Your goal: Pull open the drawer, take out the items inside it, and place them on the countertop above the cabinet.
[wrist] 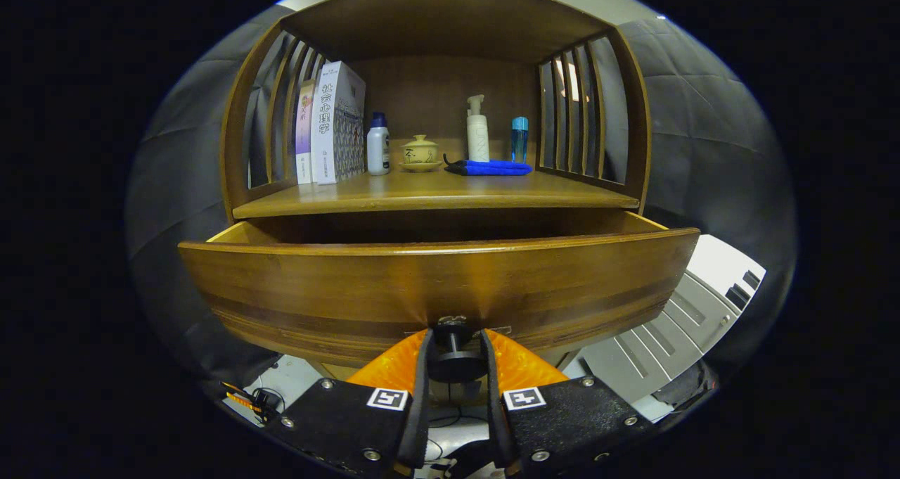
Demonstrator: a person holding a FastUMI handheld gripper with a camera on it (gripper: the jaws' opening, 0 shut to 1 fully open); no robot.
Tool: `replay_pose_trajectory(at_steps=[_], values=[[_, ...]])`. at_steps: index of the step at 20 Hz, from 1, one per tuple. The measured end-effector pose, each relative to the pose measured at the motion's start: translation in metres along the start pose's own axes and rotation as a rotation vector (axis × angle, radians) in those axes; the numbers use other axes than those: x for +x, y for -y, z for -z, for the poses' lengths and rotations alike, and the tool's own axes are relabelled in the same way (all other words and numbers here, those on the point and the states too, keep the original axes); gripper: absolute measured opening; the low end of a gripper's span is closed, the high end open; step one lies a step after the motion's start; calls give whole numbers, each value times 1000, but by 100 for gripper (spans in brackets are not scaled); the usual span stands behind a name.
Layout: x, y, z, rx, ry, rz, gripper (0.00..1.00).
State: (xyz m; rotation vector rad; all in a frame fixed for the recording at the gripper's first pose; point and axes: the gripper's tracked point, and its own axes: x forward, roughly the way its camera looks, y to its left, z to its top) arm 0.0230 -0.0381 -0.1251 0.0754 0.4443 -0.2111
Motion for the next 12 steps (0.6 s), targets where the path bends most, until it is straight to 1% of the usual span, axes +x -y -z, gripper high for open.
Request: replay_pose_trajectory(at_steps=[7,9,12], values=[[-35,3,19,-15,-30,7,35],[-42,3,26,-29,-41,9,35],[-44,5,25,-15,-30,4,35]])
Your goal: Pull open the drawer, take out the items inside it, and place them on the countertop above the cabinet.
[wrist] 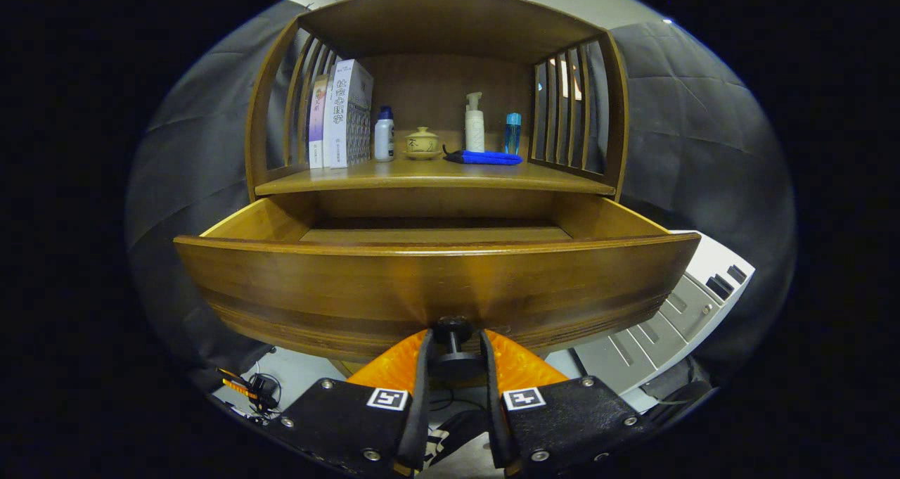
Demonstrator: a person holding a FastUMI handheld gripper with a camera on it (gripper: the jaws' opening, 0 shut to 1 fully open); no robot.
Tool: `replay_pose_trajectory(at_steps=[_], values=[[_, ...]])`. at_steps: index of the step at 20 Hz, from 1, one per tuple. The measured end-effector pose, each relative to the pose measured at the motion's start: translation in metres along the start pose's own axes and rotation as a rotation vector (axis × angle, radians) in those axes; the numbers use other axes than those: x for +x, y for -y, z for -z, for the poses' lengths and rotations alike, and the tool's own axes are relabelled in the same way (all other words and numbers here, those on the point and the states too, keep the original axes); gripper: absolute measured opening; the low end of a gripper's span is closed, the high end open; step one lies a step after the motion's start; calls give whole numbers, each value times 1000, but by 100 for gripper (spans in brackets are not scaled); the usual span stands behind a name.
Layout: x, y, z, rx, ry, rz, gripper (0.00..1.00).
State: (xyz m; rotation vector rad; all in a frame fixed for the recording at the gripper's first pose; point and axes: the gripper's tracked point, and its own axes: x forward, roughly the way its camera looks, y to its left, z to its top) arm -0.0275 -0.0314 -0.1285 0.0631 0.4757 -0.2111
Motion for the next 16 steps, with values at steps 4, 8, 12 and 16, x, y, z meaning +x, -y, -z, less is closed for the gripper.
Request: replay_pose_trajectory(at_steps=[4,8,12,16], values=[[-4,-5,0,-7,2,-17,38],[-22,5,-25,-55,100,21,69],[-42,13,-66,-35,200,48,88],[-52,13,-103,8,277,49,92]])
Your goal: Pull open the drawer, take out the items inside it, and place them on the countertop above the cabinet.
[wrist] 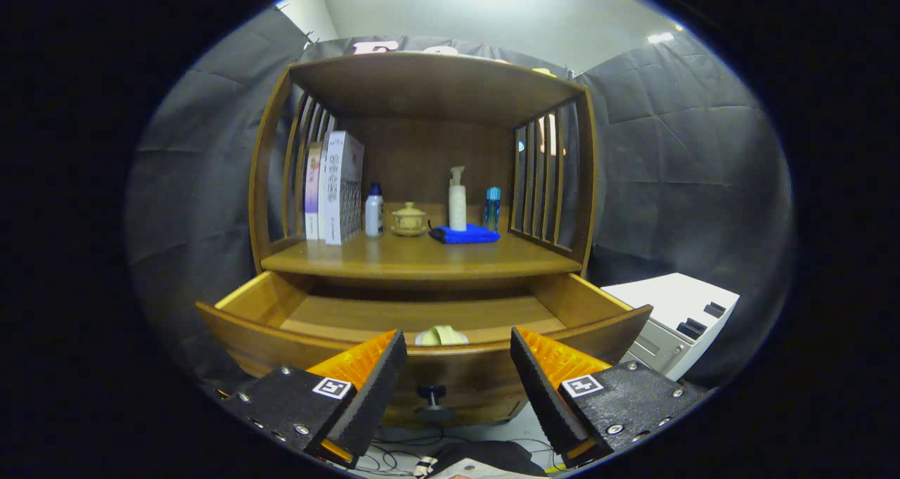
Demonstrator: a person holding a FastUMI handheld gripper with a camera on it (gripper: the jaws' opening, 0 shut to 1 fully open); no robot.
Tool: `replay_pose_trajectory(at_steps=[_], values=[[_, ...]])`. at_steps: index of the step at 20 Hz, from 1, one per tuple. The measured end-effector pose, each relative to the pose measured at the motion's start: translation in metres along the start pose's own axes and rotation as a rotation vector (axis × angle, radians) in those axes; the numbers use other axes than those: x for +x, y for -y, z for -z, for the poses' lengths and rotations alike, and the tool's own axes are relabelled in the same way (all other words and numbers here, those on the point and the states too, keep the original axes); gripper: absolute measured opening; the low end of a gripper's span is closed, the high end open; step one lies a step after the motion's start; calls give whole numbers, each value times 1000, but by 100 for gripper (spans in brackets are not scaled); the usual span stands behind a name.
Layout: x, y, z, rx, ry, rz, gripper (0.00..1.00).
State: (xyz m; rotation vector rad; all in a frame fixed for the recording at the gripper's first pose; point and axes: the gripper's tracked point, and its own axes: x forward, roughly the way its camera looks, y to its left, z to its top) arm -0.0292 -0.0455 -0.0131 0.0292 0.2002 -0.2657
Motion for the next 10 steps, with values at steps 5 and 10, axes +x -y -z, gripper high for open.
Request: replay_pose_trajectory(at_steps=[5,10], values=[[16,-16,-35,-1,42,-21,92],[47,-32,-47,-17,-22,-16,92]])
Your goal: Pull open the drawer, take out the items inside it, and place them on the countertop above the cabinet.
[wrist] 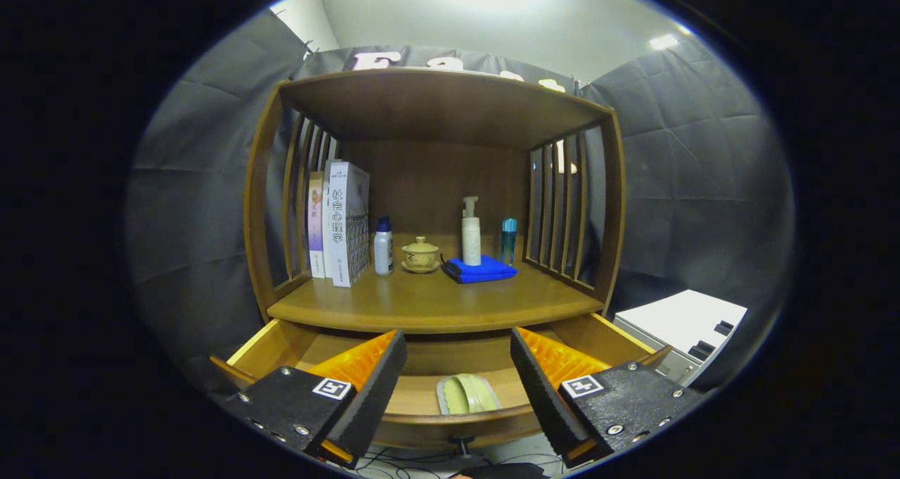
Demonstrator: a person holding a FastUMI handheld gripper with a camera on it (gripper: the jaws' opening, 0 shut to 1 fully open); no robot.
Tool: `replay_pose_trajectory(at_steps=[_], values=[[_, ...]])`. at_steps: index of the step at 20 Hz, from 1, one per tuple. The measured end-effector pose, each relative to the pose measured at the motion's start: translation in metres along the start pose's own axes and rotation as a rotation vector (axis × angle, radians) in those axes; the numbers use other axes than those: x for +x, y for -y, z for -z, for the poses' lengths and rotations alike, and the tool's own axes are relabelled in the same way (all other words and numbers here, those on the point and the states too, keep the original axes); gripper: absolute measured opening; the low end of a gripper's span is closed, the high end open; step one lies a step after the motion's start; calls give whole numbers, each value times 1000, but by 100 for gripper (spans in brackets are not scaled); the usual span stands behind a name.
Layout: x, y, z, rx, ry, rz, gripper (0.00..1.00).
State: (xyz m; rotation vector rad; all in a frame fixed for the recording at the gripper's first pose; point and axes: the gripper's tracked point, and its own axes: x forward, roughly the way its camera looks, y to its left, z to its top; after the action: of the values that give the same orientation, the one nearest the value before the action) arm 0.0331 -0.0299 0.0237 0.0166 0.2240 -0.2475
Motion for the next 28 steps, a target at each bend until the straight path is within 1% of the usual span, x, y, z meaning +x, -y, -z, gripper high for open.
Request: replay_pose_trajectory(at_steps=[4,8,10,12,15,18,20,22,23,24,25,26,27,28], values=[[30,-1,4,-76,-117,58,93],[56,-12,29,-119,-297,66,95],[66,-18,44,-108,-377,59,95],[73,-23,56,-85,-429,43,95],[80,-21,74,-63,-502,51,95],[79,-6,93,-89,-592,88,95],[78,0,104,-82,-635,100,94],[76,4,115,-47,-668,103,89],[76,5,121,-26,-684,100,84],[73,6,126,-9,-702,98,82],[72,8,130,3,-717,98,75],[72,11,135,6,-727,103,71],[72,14,136,3,-734,110,62],[72,17,139,-7,-738,112,59]])
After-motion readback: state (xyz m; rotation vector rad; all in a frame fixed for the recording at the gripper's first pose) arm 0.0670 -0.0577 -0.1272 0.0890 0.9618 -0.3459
